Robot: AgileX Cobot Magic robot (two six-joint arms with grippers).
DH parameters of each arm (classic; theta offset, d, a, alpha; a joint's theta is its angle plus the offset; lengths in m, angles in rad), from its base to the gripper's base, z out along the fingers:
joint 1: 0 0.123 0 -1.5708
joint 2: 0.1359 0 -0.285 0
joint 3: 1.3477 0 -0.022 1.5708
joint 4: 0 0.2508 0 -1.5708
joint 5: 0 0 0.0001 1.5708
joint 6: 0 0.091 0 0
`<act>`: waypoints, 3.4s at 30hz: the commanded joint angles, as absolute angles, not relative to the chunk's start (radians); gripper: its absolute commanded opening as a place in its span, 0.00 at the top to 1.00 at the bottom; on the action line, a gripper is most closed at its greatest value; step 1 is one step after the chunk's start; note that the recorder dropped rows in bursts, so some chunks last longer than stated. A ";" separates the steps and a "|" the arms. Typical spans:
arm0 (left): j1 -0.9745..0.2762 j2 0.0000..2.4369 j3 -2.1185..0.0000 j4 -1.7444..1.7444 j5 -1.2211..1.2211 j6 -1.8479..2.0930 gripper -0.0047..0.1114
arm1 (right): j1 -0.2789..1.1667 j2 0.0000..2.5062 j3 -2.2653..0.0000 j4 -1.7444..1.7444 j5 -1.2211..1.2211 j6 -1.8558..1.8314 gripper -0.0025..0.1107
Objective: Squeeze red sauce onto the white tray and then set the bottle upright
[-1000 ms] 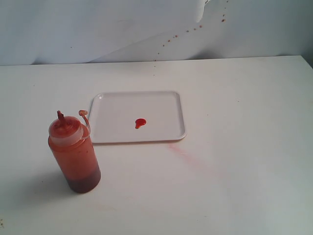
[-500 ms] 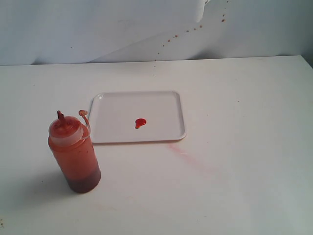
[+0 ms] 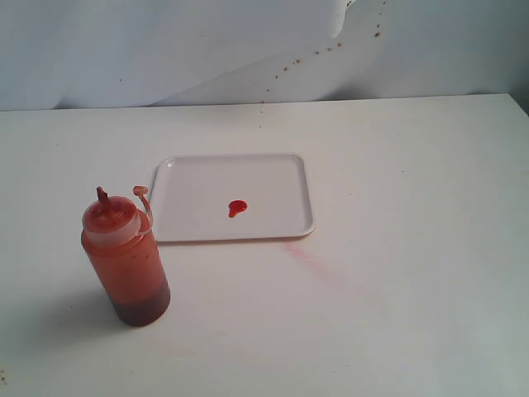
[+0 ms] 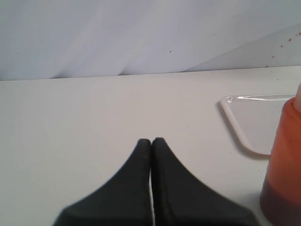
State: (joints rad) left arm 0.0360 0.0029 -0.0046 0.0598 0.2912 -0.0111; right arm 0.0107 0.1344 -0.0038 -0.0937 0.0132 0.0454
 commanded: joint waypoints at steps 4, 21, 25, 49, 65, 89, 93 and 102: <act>0.031 0.000 0.000 0.063 0.285 -0.019 0.96 | -0.002 0.077 0.000 -0.086 0.123 0.046 0.98; 0.031 0.000 0.000 0.063 0.285 -0.019 0.96 | -0.002 0.038 0.000 -0.038 0.311 0.060 0.98; 0.031 0.000 0.000 0.063 0.285 -0.019 0.96 | 0.000 0.038 0.000 -0.034 0.311 0.060 0.98; 0.031 0.000 0.000 0.063 0.285 -0.019 0.96 | 0.000 0.000 0.000 -0.034 0.300 0.060 0.98; 0.031 0.000 0.000 0.063 0.285 -0.019 0.96 | 0.000 0.000 0.000 -0.034 0.300 0.060 0.98; 0.031 0.000 0.000 0.063 0.285 -0.019 0.96 | 0.000 0.000 0.000 -0.034 0.300 0.060 0.98; 0.031 0.000 0.000 0.063 0.285 -0.019 0.96 | 0.000 0.000 0.000 -0.034 0.300 0.060 0.98; 0.031 0.000 0.000 0.063 0.285 -0.019 0.96 | 0.000 0.000 0.000 -0.034 0.300 0.060 0.98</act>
